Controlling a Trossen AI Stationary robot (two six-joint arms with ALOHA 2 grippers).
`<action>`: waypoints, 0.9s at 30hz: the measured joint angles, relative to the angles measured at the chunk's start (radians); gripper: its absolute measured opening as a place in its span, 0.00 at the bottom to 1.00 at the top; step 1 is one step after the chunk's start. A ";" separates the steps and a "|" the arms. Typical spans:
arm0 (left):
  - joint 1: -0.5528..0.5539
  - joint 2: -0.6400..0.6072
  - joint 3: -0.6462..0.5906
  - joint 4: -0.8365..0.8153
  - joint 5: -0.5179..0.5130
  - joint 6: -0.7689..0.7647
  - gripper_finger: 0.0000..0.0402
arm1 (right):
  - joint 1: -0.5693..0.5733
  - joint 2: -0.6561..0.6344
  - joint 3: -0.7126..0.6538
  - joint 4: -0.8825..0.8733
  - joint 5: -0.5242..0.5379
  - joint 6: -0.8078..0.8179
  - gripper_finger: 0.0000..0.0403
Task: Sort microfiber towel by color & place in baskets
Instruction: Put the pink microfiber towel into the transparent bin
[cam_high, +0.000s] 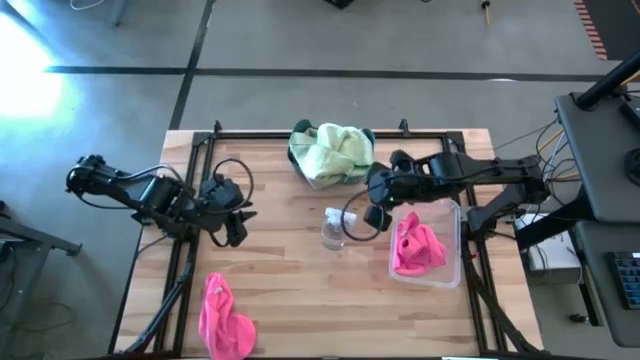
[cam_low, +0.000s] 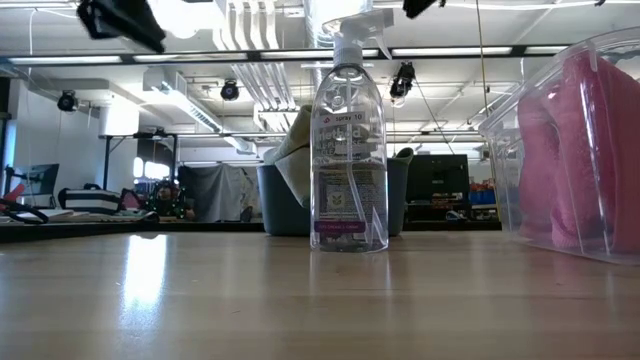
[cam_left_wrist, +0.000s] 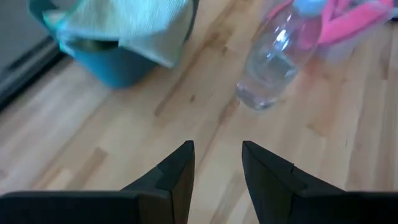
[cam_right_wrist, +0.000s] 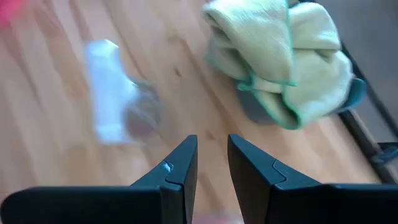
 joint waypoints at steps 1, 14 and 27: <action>0.000 -0.024 -0.030 0.005 0.010 -0.013 0.30 | 0.014 0.000 0.002 0.012 0.003 0.027 0.20; -0.143 -0.216 -0.252 0.042 0.247 -0.216 0.30 | 0.192 0.014 -0.002 0.288 0.090 0.235 0.20; -0.527 -0.216 -0.426 0.157 0.323 -0.581 0.30 | 0.232 0.099 -0.002 0.361 0.114 0.295 0.20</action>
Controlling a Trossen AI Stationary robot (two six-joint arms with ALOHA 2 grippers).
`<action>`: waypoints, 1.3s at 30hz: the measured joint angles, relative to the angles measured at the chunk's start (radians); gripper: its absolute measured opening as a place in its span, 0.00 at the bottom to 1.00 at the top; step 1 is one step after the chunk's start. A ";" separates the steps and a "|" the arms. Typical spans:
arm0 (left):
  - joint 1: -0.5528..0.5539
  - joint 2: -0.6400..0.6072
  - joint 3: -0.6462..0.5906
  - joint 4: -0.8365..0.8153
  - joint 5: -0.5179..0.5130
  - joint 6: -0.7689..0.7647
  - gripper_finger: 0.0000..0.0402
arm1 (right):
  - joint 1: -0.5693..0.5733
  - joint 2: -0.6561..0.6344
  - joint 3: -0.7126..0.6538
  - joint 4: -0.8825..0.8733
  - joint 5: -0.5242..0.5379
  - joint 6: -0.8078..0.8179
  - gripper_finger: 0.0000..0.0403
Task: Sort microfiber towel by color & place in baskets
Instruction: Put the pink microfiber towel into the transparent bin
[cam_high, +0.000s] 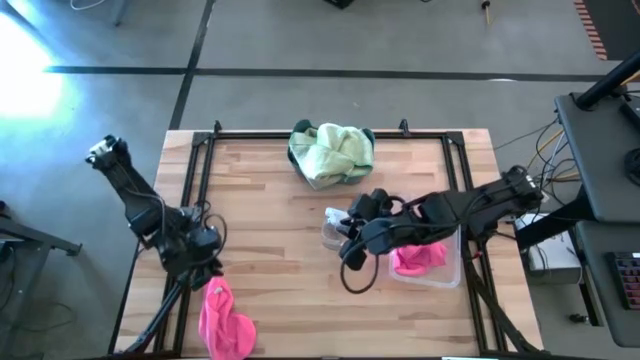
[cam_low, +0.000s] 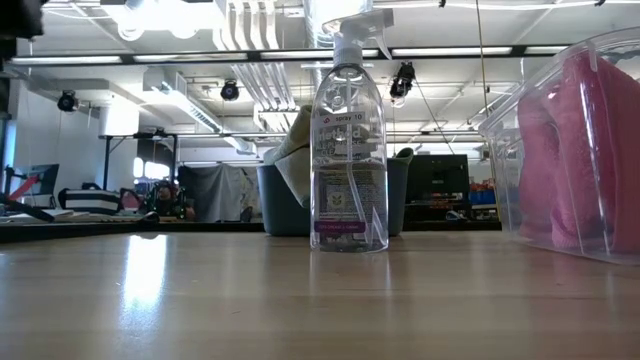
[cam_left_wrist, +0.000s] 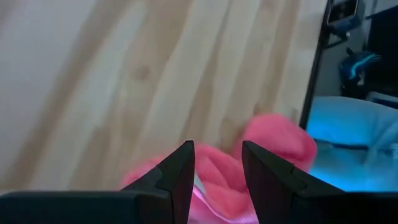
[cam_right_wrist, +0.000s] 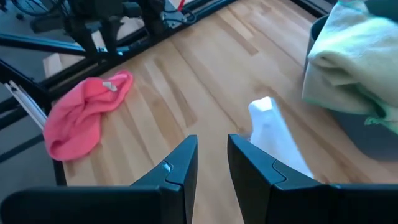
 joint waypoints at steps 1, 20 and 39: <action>-0.026 0.004 -0.010 0.016 0.000 -0.032 0.30 | 0.000 0.006 0.000 0.000 -0.003 0.001 0.20; -0.148 0.201 -0.095 0.109 0.015 -0.416 0.31 | 0.004 0.008 -0.001 -0.032 -0.117 -0.062 0.20; -0.152 0.406 -0.059 0.154 0.093 -0.437 0.55 | 0.009 0.006 -0.001 -0.079 -0.119 -0.075 0.20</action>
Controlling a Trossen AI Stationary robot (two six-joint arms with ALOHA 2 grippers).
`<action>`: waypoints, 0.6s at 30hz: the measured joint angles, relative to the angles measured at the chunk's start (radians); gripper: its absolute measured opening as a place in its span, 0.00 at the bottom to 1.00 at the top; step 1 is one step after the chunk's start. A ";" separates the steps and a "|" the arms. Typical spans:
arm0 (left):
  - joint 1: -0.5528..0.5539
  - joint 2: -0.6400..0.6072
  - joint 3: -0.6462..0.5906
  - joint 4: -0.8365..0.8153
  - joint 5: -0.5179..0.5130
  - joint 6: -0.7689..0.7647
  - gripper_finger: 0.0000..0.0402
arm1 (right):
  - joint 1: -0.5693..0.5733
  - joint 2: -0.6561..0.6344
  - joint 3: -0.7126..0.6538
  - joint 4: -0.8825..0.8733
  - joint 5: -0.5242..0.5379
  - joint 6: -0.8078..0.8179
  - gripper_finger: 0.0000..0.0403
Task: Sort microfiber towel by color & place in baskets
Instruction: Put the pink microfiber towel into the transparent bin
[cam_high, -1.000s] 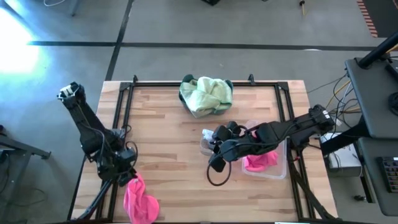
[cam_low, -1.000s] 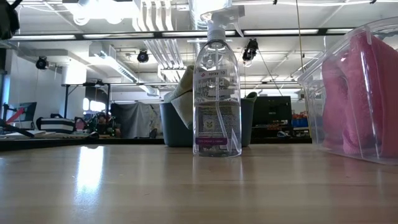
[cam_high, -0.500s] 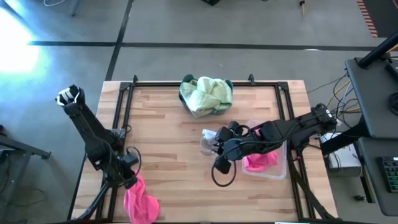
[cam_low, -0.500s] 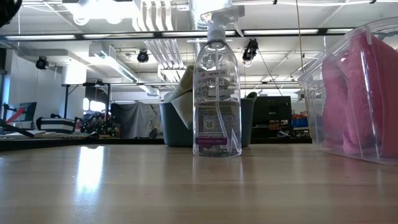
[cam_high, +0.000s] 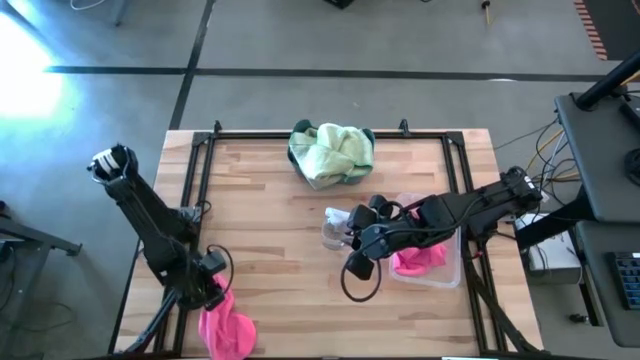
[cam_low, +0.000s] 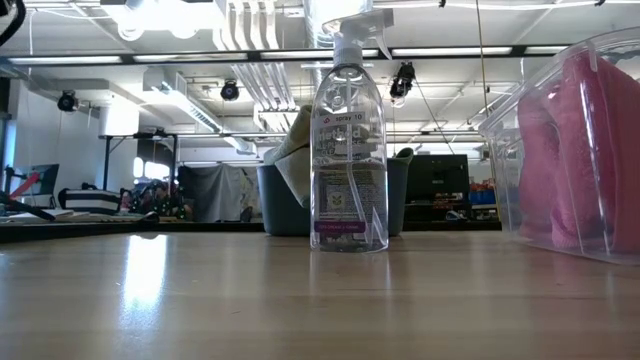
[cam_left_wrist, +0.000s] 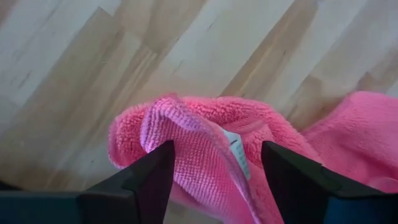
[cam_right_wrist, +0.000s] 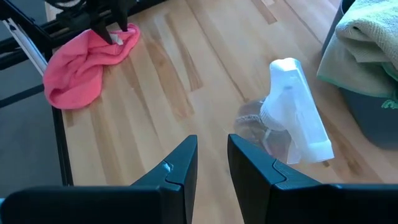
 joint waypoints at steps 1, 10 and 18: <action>0.000 0.014 0.000 0.005 0.001 0.000 0.56 | 0.000 0.000 0.000 0.000 0.000 0.000 0.20; 0.000 0.147 -0.001 0.037 0.044 0.000 0.60 | 0.000 0.000 0.000 0.000 0.000 0.001 0.20; 0.000 0.225 0.024 0.012 0.062 0.007 0.54 | 0.000 0.000 0.000 0.000 0.000 0.001 0.20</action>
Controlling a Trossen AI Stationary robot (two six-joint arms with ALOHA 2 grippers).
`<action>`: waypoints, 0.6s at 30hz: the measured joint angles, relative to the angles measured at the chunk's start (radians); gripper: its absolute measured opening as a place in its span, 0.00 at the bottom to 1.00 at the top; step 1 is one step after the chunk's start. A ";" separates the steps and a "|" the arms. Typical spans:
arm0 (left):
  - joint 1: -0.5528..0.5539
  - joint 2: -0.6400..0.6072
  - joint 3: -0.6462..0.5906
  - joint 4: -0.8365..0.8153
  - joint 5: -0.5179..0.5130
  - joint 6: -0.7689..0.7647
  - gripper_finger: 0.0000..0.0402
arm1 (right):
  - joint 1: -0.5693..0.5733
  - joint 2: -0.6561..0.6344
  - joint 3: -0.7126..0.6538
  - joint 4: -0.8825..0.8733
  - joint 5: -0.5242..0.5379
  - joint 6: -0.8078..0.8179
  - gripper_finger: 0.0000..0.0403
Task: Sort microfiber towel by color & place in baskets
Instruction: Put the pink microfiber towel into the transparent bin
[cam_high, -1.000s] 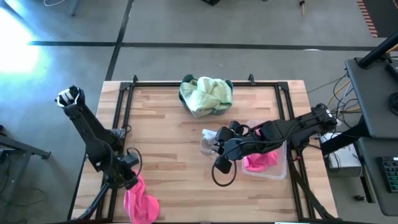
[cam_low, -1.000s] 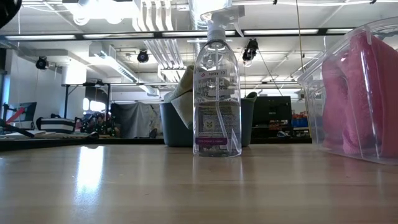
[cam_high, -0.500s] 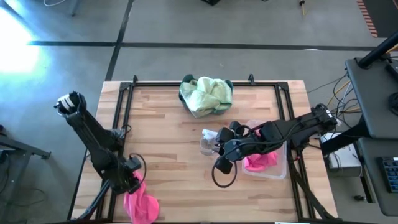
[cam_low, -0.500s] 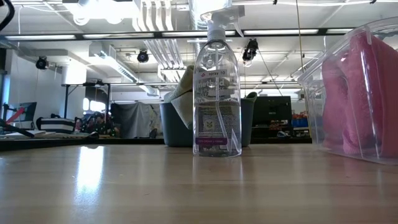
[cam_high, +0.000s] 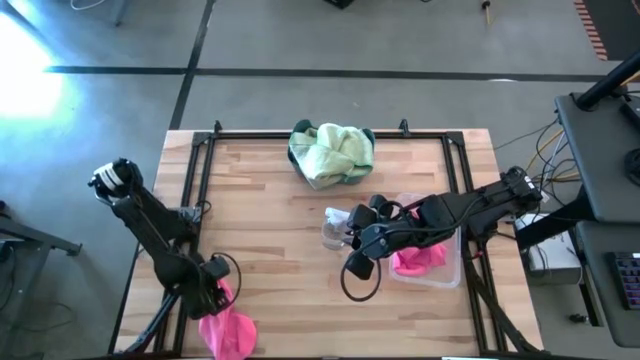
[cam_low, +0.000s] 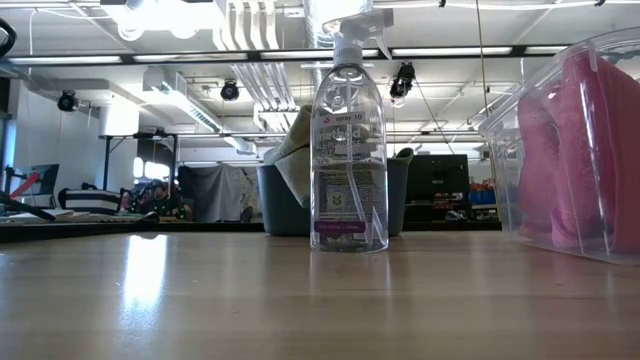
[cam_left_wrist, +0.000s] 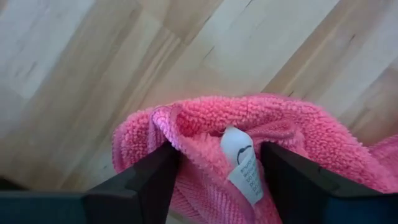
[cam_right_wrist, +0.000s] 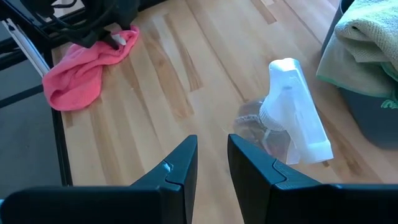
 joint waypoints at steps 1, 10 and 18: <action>0.000 0.004 0.006 -0.006 0.000 0.006 0.52 | 0.000 0.000 0.000 0.000 0.000 0.000 0.20; 0.000 0.018 0.029 -0.036 -0.009 0.019 0.29 | 0.000 0.000 0.000 0.000 0.003 0.000 0.20; 0.001 0.018 0.046 -0.032 -0.015 0.016 0.09 | 0.000 0.000 0.000 0.000 0.003 0.000 0.20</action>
